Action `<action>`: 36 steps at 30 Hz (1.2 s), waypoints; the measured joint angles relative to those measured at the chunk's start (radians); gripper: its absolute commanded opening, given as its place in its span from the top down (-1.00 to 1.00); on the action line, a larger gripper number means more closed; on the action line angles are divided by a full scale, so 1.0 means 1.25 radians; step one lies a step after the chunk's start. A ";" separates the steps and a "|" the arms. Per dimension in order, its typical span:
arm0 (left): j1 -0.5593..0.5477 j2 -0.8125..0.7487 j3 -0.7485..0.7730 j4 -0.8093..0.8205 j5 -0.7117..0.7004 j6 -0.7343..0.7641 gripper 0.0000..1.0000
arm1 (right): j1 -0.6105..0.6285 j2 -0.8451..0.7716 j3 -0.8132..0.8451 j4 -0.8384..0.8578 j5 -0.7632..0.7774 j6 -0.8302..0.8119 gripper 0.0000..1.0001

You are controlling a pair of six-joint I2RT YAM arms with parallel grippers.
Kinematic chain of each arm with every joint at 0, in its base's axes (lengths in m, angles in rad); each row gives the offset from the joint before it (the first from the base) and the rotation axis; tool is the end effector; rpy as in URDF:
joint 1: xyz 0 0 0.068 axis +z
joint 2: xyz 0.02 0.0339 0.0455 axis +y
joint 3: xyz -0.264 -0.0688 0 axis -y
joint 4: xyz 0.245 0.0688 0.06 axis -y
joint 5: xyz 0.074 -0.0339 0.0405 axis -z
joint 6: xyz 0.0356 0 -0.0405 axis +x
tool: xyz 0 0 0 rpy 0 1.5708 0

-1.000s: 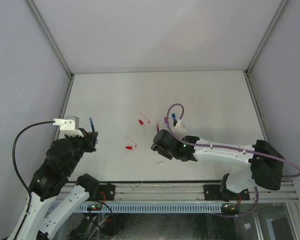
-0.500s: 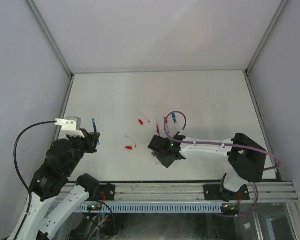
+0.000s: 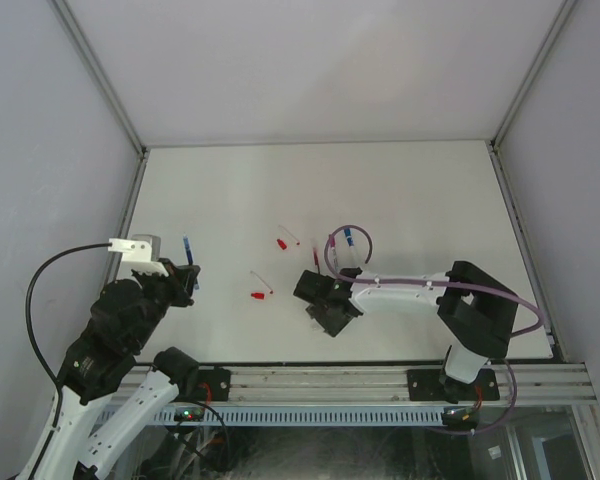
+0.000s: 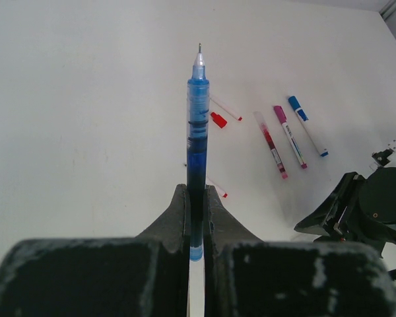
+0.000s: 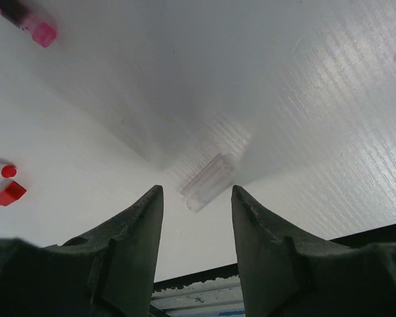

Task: Insert the pens into the pen caps
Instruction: Pick up the pen cap from the center of the board.

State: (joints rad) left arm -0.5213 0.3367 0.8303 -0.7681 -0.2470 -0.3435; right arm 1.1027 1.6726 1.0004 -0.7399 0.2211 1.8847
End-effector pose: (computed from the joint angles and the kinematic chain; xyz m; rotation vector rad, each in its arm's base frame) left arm 0.0586 -0.0236 0.3402 -0.0089 1.8534 -0.3776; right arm 0.1392 0.2580 0.1631 1.1298 2.6735 0.2053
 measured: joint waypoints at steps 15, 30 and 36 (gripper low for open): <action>0.000 0.000 0.000 0.000 0.000 0.006 0.98 | -0.022 0.047 0.034 -0.018 -0.013 -0.010 0.40; 0.000 0.000 0.000 0.000 0.000 0.006 0.99 | -0.022 0.074 0.071 -0.031 -0.012 -0.060 1.00; 0.000 0.000 0.000 0.000 -0.001 0.006 0.99 | -0.014 0.067 0.071 -0.015 0.026 -0.221 1.00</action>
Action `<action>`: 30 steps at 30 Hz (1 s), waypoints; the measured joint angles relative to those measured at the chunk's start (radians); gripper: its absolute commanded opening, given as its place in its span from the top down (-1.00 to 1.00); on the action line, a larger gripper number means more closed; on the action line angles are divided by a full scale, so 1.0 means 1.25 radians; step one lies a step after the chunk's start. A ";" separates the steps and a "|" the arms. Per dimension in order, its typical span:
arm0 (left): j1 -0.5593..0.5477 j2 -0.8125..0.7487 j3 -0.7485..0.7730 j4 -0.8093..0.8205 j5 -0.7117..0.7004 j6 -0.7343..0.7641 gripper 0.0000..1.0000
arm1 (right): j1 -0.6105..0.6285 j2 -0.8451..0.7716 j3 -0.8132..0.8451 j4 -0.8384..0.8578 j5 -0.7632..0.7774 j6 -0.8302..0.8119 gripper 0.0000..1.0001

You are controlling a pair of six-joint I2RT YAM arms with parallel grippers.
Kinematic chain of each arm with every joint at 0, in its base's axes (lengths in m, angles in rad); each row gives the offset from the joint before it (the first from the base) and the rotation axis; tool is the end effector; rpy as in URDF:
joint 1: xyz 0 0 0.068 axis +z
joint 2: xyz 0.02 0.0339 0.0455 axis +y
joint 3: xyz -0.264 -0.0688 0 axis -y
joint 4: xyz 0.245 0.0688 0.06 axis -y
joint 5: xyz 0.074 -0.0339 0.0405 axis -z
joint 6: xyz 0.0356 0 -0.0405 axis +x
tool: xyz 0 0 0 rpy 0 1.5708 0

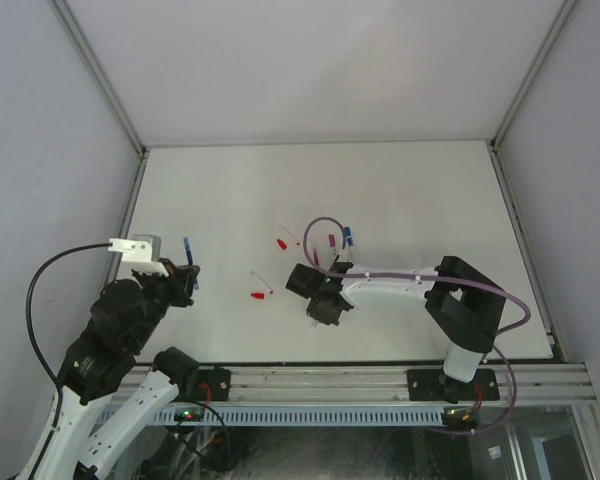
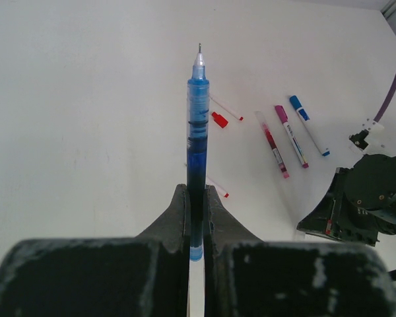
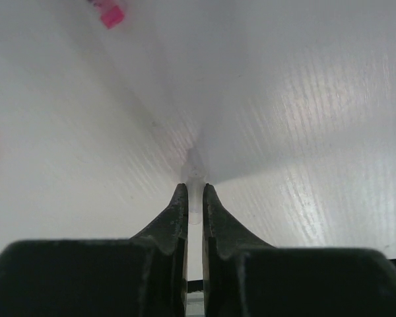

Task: Insert the pens into the pen caps
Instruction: Pick up the pen cap from the center of the board.

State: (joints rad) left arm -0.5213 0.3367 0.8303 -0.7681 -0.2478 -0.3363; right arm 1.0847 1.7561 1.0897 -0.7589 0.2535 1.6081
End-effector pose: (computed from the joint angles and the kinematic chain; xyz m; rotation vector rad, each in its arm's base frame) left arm 0.0586 -0.0236 0.3402 -0.0028 1.8529 -0.3719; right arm 0.1546 0.2735 0.1614 0.7656 2.7558 0.1221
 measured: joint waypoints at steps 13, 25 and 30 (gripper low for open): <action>0.000 0.000 0.000 0.000 0.001 0.000 0.99 | -0.015 -0.057 0.000 0.052 -0.061 -0.502 1.00; 0.000 0.000 0.000 0.000 0.001 0.000 0.99 | -0.051 -0.016 0.000 0.072 -0.176 -0.684 1.00; 0.000 0.000 0.000 0.000 0.001 0.000 0.99 | -0.055 0.010 0.000 0.073 -0.198 -0.706 1.00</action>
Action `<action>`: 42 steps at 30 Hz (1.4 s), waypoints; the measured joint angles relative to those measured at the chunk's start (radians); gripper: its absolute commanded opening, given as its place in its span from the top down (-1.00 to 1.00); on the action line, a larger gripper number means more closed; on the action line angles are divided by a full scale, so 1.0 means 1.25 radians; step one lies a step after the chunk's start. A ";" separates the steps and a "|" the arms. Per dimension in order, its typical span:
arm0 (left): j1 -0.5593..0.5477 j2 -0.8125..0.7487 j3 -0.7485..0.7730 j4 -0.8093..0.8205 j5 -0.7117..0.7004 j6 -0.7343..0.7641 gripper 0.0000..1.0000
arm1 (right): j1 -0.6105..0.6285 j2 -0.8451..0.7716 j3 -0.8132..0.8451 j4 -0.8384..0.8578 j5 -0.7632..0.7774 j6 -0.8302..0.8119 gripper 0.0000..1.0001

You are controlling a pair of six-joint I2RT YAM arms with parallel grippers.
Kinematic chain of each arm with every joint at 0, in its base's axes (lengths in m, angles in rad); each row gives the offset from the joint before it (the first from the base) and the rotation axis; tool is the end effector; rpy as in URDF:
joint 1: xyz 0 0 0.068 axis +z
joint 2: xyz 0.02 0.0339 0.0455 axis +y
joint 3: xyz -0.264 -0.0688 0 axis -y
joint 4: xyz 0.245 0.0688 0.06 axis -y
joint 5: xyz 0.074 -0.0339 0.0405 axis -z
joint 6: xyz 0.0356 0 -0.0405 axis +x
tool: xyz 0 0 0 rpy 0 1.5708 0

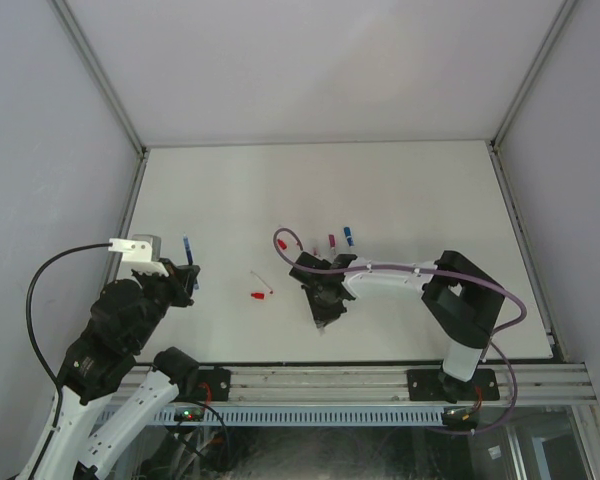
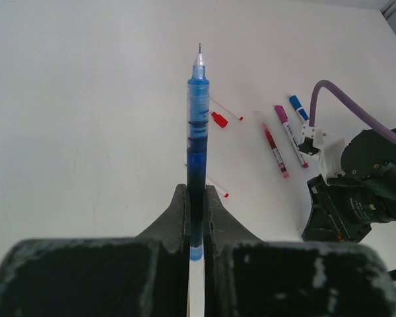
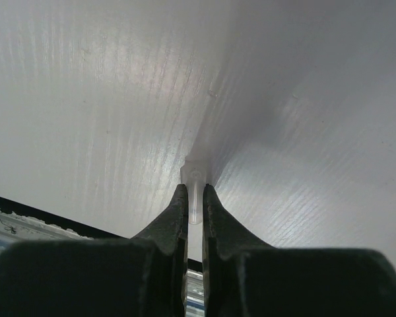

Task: Insert the pens into the pen caps
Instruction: Pick up the pen cap from the center of the board.

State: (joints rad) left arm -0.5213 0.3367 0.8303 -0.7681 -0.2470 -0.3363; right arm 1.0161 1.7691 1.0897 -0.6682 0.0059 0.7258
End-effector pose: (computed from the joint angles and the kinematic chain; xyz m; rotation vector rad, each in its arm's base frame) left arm 0.0586 -0.0236 0.3402 -0.0023 1.8530 -0.3726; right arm 0.1711 0.2758 0.1582 -0.4305 2.9518 0.2500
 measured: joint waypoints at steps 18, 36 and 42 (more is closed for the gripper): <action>0.000 -0.003 0.000 0.000 0.000 0.000 0.99 | 0.043 0.072 0.089 -0.065 0.019 -0.027 0.69; 0.000 -0.003 0.000 0.000 0.002 0.000 0.96 | 0.057 0.098 0.114 -0.086 0.024 -0.046 1.00; 0.000 -0.001 0.000 0.002 0.015 0.000 0.99 | 0.060 0.082 0.100 -0.070 0.025 -0.056 1.00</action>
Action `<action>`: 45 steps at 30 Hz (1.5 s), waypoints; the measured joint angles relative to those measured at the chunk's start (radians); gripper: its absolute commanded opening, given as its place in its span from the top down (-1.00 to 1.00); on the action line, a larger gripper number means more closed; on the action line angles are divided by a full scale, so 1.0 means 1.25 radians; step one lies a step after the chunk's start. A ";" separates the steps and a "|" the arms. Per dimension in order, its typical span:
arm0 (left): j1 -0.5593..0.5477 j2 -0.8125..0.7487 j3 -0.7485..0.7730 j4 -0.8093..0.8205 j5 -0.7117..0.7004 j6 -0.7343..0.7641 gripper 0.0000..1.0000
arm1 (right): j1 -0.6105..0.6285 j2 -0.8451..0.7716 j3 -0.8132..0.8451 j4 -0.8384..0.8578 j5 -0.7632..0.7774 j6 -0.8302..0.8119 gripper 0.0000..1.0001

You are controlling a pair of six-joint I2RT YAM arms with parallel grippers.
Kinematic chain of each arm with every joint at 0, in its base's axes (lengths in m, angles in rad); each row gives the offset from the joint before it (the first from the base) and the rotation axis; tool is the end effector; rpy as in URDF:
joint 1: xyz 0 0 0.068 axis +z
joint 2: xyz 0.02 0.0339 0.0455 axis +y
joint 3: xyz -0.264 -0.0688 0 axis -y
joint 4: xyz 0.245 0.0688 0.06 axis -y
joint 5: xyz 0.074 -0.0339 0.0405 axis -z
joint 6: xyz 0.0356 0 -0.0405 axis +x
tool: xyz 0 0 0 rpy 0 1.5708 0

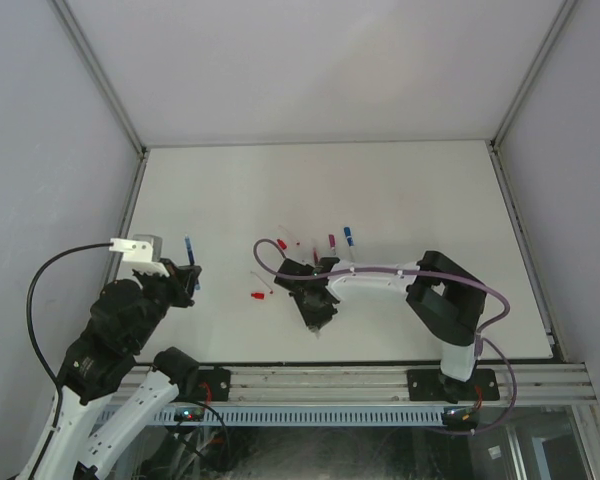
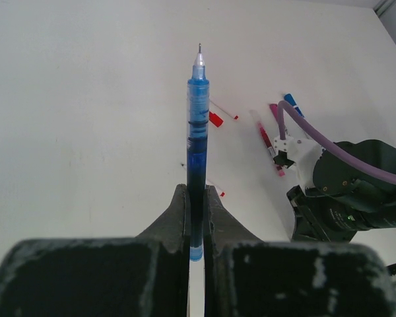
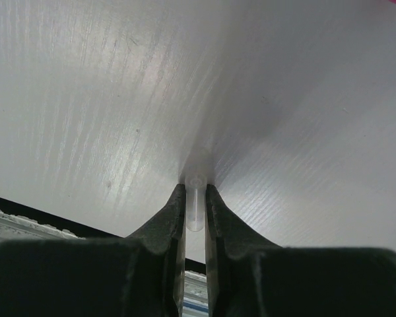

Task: Insert the pens into the pen caps
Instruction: Pick up the pen cap from the center of the board.

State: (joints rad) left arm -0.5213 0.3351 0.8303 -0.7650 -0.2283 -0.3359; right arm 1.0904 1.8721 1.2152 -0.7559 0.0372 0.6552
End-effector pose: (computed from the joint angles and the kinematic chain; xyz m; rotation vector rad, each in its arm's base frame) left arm 0.0582 -0.0241 0.3406 0.0105 1.8512 -0.3910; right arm 0.1612 0.3064 0.1553 -0.6451 2.9381 0.1465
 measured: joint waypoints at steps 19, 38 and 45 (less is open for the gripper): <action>-0.007 0.093 0.000 0.018 0.011 -0.027 0.99 | -0.121 -0.421 -0.259 0.311 -0.005 -0.042 1.00; -0.383 0.237 -0.047 0.221 -0.157 -0.097 0.99 | -0.283 -0.717 -0.407 0.544 -0.028 0.051 1.00; -0.428 0.268 -0.049 0.277 -0.193 -0.099 1.00 | -0.292 -0.747 -0.428 0.612 -0.050 0.054 1.00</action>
State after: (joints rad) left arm -1.0557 0.6704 0.7685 -0.4183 -0.4698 -0.4603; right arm 0.7258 0.9379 0.6807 0.0090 -0.0254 0.7227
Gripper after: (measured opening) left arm 0.049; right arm 0.100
